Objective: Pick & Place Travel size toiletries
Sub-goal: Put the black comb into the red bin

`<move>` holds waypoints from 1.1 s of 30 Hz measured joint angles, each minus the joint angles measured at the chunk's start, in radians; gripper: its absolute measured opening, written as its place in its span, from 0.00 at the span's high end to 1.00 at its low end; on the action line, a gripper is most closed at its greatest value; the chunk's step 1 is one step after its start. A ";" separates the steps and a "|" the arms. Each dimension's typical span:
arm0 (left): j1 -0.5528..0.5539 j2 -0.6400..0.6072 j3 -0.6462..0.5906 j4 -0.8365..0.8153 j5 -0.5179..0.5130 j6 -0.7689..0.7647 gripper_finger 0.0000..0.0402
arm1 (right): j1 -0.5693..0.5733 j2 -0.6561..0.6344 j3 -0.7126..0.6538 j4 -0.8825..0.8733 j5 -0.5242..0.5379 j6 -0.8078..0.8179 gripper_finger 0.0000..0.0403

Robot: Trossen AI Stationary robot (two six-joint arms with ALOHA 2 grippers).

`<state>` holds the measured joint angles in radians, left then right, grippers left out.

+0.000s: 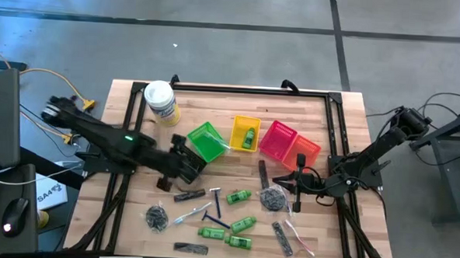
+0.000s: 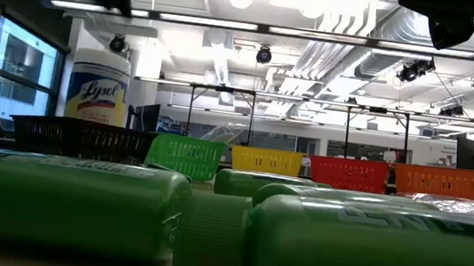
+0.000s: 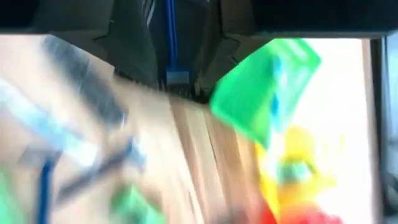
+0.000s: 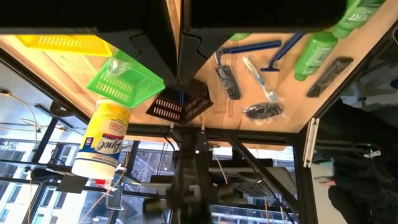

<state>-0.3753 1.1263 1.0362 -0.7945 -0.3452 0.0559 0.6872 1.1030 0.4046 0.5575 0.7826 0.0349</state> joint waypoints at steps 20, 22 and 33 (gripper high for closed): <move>-0.004 -0.905 -0.584 0.567 -0.053 0.046 1.00 | 0.000 0.000 0.000 -0.001 0.000 0.009 0.98; -0.004 -0.923 -0.612 0.568 -0.035 0.053 1.00 | 0.000 0.000 0.000 -0.001 0.000 0.022 0.98; -0.004 -0.924 -0.712 0.569 0.123 0.100 1.00 | 0.000 0.000 -0.002 -0.002 0.000 0.026 0.98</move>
<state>-0.3794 0.2020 0.3246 -0.2255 -0.2219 0.1558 0.6872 1.1030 0.4030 0.5556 0.7826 0.0608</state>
